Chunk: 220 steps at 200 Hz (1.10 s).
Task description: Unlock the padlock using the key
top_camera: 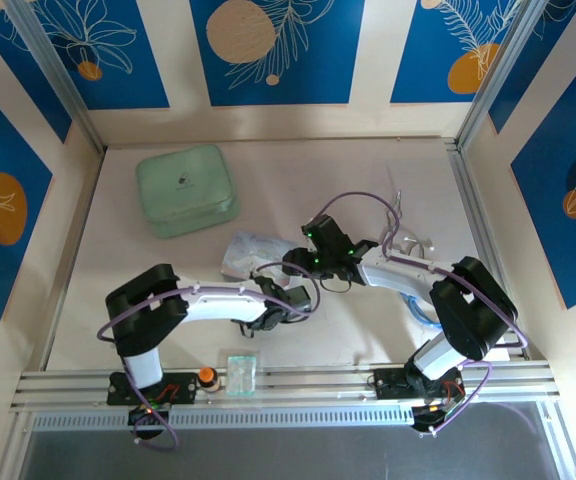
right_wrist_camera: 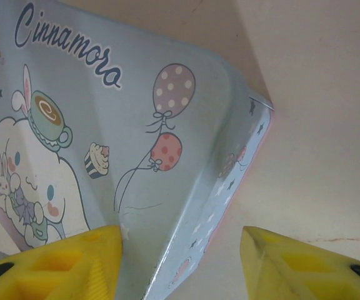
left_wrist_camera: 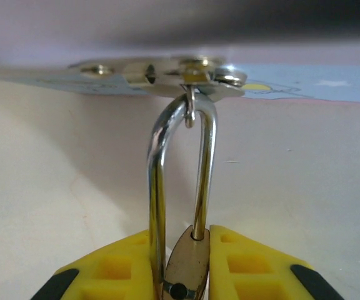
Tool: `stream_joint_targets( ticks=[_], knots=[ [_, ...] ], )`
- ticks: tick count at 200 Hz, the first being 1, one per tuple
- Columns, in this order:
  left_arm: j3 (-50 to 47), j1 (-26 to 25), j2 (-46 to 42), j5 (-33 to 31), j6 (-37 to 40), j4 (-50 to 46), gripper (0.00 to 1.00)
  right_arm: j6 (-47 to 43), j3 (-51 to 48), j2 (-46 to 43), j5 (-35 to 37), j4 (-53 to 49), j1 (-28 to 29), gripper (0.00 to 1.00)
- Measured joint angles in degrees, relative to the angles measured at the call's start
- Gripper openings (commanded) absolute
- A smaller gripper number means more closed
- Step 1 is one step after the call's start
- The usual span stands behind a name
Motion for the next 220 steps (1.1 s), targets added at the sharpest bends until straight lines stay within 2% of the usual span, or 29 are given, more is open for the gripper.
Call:
stream_joint_targets(
  ticks=[20, 51, 86, 127, 176, 206, 220],
  knots=[
    [0.8, -1.1, 0.8, -0.2, 0.1, -0.2, 0.29, 0.0, 0.0, 0.0, 0.0, 0.0, 0.0, 0.52],
    [1.0, -2.0, 0.9, -0.2, -0.2, -0.5, 0.14, 0.1, 0.0, 0.0, 0.2, 0.0, 0.0, 0.52],
    [1.5, -2.3, 1.0, 0.2, -0.2, -1.3, 0.12, 0.6, -0.1, 0.0, 0.4, 0.5, -0.2, 0.52],
    [2.6, -2.3, 2.5, -2.1, -0.2, -4.0, 0.14, 0.6, -0.1, 0.3, 0.4, 1.1, -0.2, 0.52],
    [2.2, -3.0, 3.0, -4.7, 0.0, -4.1, 0.32, 0.7, -0.3, 0.3, 0.4, 1.5, -0.3, 0.52],
    [2.2, -4.0, 3.0, -5.6, 0.1, -4.1, 0.32, 1.0, -0.5, 0.3, 0.4, 1.9, -0.3, 0.52],
    [2.2, -4.4, 3.0, -5.6, 0.0, -4.1, 0.24, 1.0, -0.5, 0.3, 0.4, 1.9, -0.3, 0.52]
  ],
)
